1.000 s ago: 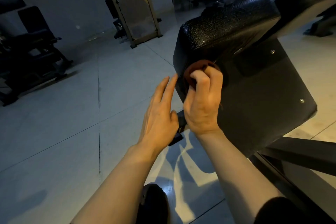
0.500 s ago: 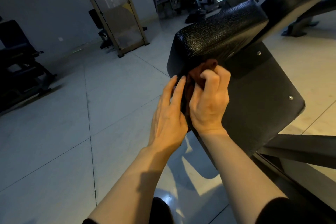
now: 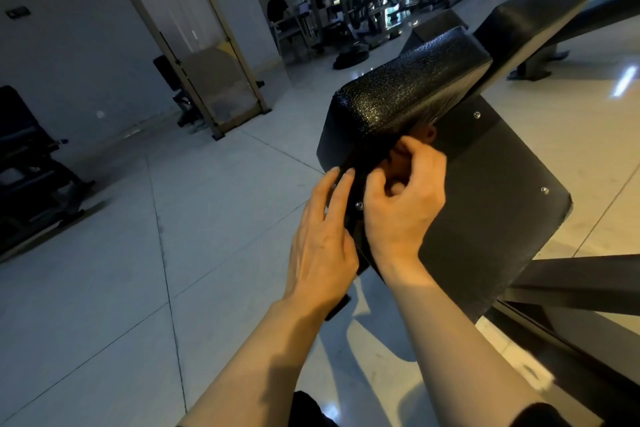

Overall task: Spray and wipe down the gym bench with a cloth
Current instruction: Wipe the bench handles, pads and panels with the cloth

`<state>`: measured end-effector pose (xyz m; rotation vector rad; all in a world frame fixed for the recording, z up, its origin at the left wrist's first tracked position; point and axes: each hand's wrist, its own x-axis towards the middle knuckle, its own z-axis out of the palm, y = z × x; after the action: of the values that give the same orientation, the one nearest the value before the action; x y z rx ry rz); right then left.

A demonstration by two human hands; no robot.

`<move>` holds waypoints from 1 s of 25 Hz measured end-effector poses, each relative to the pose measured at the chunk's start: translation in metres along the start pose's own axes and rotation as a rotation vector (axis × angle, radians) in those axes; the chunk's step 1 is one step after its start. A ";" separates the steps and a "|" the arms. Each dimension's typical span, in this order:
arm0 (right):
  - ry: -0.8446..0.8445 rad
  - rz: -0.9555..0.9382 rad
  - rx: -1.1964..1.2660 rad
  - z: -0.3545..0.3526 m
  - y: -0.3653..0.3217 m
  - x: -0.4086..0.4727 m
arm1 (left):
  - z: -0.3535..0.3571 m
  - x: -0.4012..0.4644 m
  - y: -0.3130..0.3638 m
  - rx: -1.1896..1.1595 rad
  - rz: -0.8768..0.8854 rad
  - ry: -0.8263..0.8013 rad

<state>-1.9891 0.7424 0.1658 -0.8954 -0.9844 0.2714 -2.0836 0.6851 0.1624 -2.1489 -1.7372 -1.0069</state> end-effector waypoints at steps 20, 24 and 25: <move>0.063 -0.021 -0.120 0.011 0.016 -0.004 | 0.020 0.002 -0.024 0.196 0.161 0.117; -0.260 0.048 -0.114 0.019 0.030 -0.033 | 0.020 0.004 -0.029 0.214 0.169 0.075; -0.181 0.083 -0.120 0.016 0.032 -0.034 | 0.019 0.004 -0.029 0.199 0.180 0.068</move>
<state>-2.0150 0.7512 0.1242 -1.0361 -1.1416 0.3718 -2.1030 0.7072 0.1435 -2.0765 -1.5123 -0.8147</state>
